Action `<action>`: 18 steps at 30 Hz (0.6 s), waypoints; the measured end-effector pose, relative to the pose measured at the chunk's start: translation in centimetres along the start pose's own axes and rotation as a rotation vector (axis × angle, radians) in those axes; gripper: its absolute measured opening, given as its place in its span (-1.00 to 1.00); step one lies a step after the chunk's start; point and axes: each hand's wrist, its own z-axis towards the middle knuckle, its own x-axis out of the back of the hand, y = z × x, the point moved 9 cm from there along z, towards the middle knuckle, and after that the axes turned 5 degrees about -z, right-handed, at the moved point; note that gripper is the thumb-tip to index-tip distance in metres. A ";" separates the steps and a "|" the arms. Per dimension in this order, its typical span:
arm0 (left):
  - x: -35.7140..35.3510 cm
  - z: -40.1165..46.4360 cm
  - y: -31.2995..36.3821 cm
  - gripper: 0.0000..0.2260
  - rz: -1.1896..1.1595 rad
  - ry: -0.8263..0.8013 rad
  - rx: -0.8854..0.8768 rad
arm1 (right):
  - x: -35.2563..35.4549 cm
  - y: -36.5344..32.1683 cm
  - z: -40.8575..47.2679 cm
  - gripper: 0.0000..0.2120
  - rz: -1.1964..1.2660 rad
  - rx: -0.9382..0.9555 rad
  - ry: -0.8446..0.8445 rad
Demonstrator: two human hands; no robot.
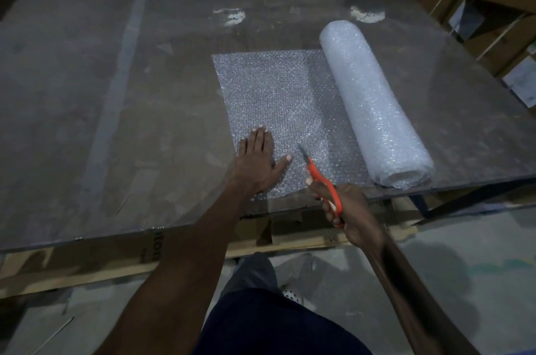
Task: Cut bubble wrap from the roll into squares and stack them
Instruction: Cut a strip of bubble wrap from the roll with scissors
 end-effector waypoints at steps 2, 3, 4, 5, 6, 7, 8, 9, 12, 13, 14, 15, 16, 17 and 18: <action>-0.1 0.0 -0.1 -0.23 0.000 -0.005 0.001 | 0.0 0.0 0.0 -0.49 0.011 -0.007 -0.005; -0.1 0.1 -0.1 -0.22 -0.003 -0.006 0.002 | -0.1 0.0 0.0 -0.50 0.019 -0.014 -0.009; -0.2 0.1 -0.1 -0.22 -0.004 -0.007 0.002 | -0.2 -0.2 0.0 -0.53 0.026 -0.019 -0.011; -0.1 0.0 -0.1 -0.23 -0.005 -0.005 0.001 | -0.3 -0.4 0.0 -0.56 0.030 -0.021 -0.013; -0.1 0.1 0.0 -0.23 -0.006 -0.002 -0.001 | -0.4 -0.6 0.0 -0.57 0.031 -0.020 -0.015; -0.1 0.1 0.0 -0.23 -0.007 0.002 -0.003 | -0.5 -0.9 0.1 -0.58 0.029 -0.017 -0.019; -0.1 0.1 0.0 -0.23 -0.010 0.008 -0.006 | -0.6 -1.1 0.1 -0.59 0.027 -0.015 -0.024; -0.2 0.1 -0.1 -0.23 -0.014 0.014 -0.007 | -0.7 -1.2 0.2 -0.59 0.023 -0.015 -0.026; -0.4 0.2 -0.3 -0.22 -0.029 0.013 -0.010 | -0.6 -1.3 0.5 -0.57 0.005 -0.013 -0.018; -0.5 0.2 -0.3 -0.22 -0.031 0.008 -0.012 | -0.6 -1.2 0.5 -0.56 0.001 -0.007 -0.018; -0.5 0.3 -0.3 -0.21 -0.032 0.002 -0.012 | -0.6 -1.2 0.6 -0.56 0.001 0.000 -0.018; -0.5 0.2 -0.3 -0.21 -0.034 -0.006 -0.010 | -0.5 -1.1 0.6 -0.56 0.003 0.008 -0.017; -0.5 0.3 -0.3 -0.21 -0.036 -0.012 -0.008 | -0.5 -1.1 0.6 -0.56 0.005 0.013 -0.017; -0.4 0.3 -0.4 -0.21 -0.039 -0.012 -0.009 | -0.5 -1.1 0.6 -0.56 0.009 0.014 -0.018; -0.2 0.5 -0.4 -0.22 -0.042 0.001 -0.013 | -0.5 -1.1 0.6 -0.57 0.013 0.008 -0.021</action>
